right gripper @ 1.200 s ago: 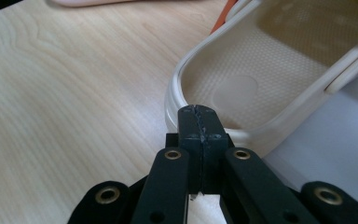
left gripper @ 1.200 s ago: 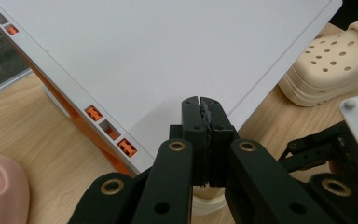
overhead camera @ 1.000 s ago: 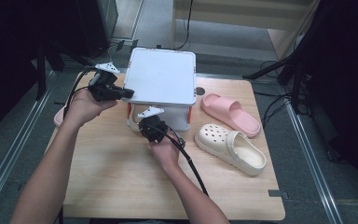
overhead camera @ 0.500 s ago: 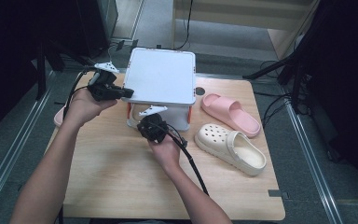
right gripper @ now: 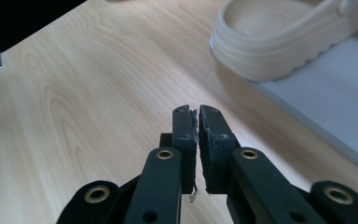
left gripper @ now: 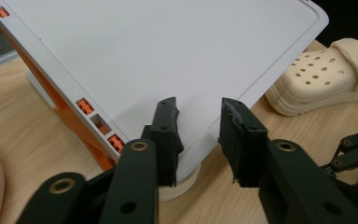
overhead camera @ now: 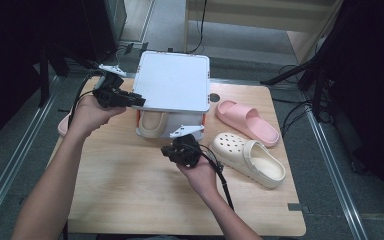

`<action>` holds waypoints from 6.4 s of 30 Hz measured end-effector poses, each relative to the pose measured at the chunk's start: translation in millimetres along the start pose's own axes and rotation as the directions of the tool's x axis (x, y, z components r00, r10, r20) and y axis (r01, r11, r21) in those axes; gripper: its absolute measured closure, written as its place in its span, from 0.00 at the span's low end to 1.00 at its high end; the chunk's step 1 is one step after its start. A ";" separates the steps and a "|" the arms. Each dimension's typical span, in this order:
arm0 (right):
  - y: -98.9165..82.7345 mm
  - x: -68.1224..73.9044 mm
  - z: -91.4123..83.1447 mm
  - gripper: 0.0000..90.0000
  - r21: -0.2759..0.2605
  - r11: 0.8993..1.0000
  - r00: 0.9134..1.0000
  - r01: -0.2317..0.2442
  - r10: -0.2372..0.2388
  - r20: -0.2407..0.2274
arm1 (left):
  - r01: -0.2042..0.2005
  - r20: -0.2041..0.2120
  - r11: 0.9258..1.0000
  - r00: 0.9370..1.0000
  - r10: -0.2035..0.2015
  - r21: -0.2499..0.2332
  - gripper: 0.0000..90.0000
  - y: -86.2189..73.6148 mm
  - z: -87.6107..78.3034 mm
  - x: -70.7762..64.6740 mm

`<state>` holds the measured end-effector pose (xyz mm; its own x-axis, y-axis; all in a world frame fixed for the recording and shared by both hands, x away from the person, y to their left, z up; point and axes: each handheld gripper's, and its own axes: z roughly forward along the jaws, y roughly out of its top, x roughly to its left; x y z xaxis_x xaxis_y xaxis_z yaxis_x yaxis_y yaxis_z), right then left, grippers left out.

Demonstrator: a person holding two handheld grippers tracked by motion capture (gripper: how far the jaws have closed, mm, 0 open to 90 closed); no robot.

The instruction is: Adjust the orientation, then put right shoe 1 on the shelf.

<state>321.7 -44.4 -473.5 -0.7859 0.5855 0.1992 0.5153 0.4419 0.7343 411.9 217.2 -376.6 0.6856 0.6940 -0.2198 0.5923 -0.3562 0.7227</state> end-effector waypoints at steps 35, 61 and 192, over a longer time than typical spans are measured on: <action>-57.2 -79.2 -125.5 0.73 -0.079 0.995 0.997 -0.060 0.064 0.041 | -0.003 0.035 1.000 0.999 0.003 -0.012 0.40 -35.7 -22.9 -43.9; -97.4 -134.0 -191.5 0.70 -0.136 0.976 0.967 -0.171 0.193 0.166 | -0.024 0.034 1.000 0.999 0.024 0.011 0.40 -39.9 -7.4 -45.2; -39.3 -73.8 -53.6 1.00 0.100 0.995 1.000 -0.023 0.024 -0.005 | -0.037 0.033 0.993 0.999 0.033 0.111 0.82 -114.1 80.6 -93.5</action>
<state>341.2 -141.4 -482.3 -0.7753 0.5921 0.2198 0.5647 0.4939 0.6613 314.3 142.5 -491.3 0.7185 0.6608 -0.2170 0.6098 -0.4485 0.6534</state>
